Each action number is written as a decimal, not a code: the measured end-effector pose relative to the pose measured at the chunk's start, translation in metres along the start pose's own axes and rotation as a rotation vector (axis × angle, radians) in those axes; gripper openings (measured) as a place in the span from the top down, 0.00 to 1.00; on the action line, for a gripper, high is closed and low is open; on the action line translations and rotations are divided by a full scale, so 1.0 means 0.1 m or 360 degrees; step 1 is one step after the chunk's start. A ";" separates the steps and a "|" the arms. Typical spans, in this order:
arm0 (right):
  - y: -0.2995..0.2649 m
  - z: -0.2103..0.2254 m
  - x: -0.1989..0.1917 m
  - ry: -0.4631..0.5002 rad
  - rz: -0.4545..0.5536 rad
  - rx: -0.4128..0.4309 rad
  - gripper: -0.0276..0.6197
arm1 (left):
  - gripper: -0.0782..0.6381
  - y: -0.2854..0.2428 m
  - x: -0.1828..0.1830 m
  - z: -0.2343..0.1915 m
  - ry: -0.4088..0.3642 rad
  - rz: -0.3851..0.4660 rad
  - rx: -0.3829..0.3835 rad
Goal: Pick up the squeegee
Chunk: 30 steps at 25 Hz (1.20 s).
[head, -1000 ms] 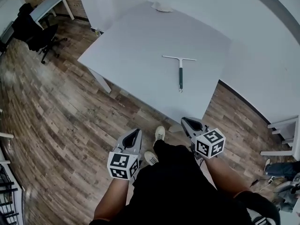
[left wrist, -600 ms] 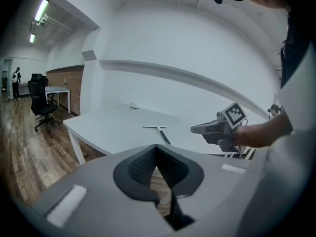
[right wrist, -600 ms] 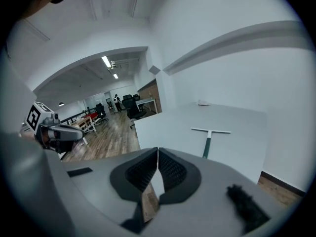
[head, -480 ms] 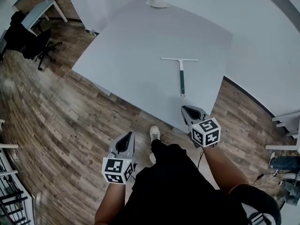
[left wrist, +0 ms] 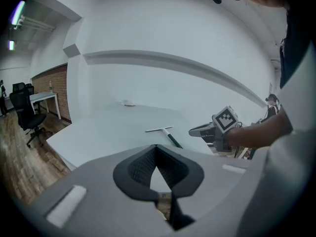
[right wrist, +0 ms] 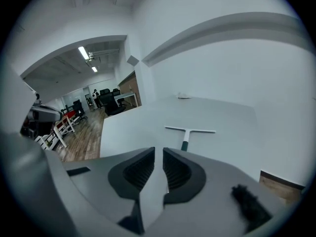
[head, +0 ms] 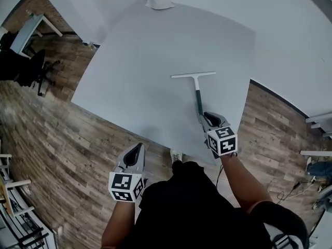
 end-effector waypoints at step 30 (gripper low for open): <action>-1.49 0.92 -0.16 -0.0136 -0.0256 -0.0324 0.76 | 0.88 -1.62 0.05 -0.52 -0.0068 -0.0277 -0.0395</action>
Point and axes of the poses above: the fingertips, and each gripper's own axes: y backward along the fingers, z to its right, x out of its top, the point moved 6 cm from there along y, backward along the fingers, and after that the axes turned 13 degrees about z, right-handed, at the moved point
